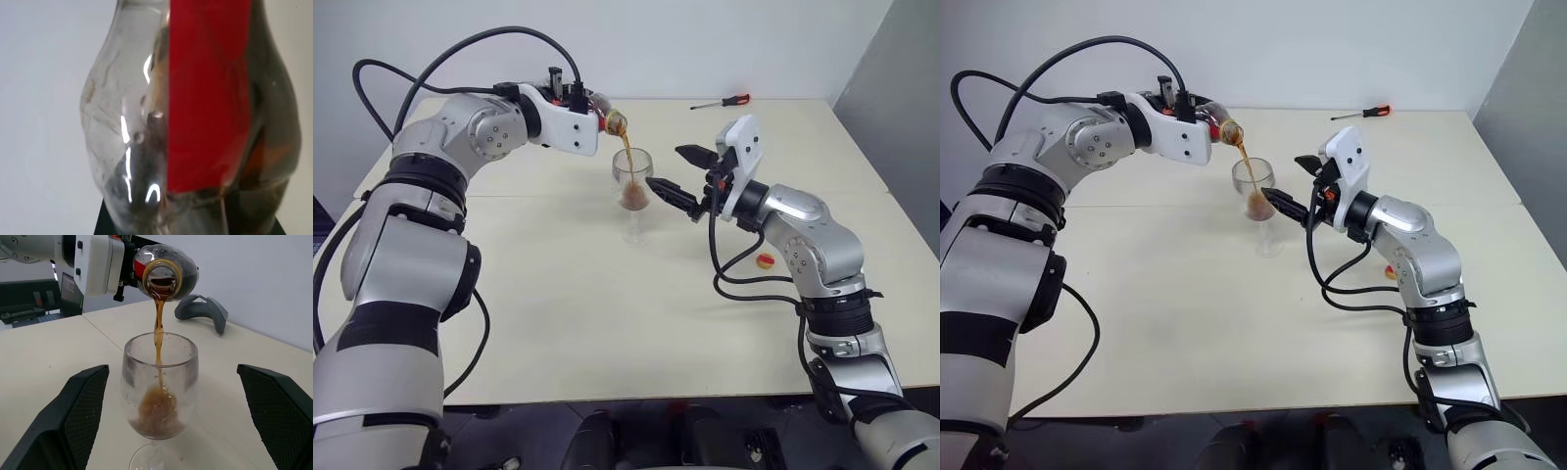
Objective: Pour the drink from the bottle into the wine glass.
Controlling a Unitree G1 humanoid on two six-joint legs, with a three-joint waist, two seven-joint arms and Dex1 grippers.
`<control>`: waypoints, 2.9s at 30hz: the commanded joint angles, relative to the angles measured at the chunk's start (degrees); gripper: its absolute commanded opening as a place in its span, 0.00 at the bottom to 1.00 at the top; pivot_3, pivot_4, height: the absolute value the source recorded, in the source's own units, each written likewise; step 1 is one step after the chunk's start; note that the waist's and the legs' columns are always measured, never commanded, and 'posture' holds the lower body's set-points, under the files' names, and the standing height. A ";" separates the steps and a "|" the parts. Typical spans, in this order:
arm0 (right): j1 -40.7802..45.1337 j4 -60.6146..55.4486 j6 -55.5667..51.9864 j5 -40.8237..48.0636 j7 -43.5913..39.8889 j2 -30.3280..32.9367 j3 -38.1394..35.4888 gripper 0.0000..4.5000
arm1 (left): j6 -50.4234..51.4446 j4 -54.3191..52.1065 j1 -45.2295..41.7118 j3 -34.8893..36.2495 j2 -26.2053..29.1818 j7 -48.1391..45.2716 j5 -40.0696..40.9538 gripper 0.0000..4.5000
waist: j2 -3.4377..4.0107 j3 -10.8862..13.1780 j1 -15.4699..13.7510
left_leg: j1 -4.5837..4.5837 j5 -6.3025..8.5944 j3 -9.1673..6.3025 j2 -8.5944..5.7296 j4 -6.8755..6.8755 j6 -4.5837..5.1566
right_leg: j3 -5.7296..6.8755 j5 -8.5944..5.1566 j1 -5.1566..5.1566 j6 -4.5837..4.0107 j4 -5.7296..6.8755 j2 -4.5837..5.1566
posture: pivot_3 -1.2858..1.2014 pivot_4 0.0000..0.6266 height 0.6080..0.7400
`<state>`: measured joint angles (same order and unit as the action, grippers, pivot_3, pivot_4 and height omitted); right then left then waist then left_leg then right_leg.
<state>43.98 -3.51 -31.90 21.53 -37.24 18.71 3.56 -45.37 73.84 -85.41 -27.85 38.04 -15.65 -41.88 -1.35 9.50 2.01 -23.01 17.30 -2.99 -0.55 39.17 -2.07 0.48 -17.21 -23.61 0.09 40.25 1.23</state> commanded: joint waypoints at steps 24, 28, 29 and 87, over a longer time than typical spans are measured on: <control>2.34 -0.31 1.19 0.23 -0.40 -0.02 -0.75 1.00 | -0.16 -0.78 -3.08 0.15 0.91 1.68 0.14 0.19 | 0.00 0.00 0.02 | -0.01 0.00 0.07 0.00 0.04 0.00 | -0.04 0.00 -0.10 0.00 0.17 0.01 | 0.52 0.24 1.00; 2.31 -0.48 1.09 0.27 -0.43 0.05 -0.74 1.00 | -0.16 -0.79 -3.11 0.06 0.80 1.71 0.14 0.19 | 0.00 0.00 0.02 | -0.01 0.00 0.08 0.00 0.04 0.00 | -0.04 0.00 -0.12 0.00 0.18 0.01 | 0.52 0.24 1.00; 2.36 -0.42 1.12 0.24 -0.48 0.07 -0.72 1.00 | -0.16 -0.79 -3.15 0.02 0.79 1.75 0.12 0.19 | 0.00 0.00 0.02 | -0.01 0.00 0.08 0.00 0.04 0.00 | -0.05 0.00 -0.12 0.00 0.19 0.01 | 0.52 0.24 1.00; 2.27 -0.55 1.44 0.14 -1.42 0.26 -0.82 1.00 | -0.96 -0.17 -5.58 -2.04 1.90 3.38 -2.34 0.19 | 0.00 0.00 0.02 | -0.02 0.00 0.14 0.00 0.15 -0.01 | -0.06 0.00 -0.23 0.00 0.48 0.03 | 0.52 0.24 1.00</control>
<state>44.59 -2.49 -31.72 21.47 -38.59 18.92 3.56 -46.55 74.05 -88.07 -30.15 38.64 -13.18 -44.19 -1.35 9.50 2.03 -23.04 17.30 -2.86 -0.55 39.32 -2.08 0.43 -17.22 -23.84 0.10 40.73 1.26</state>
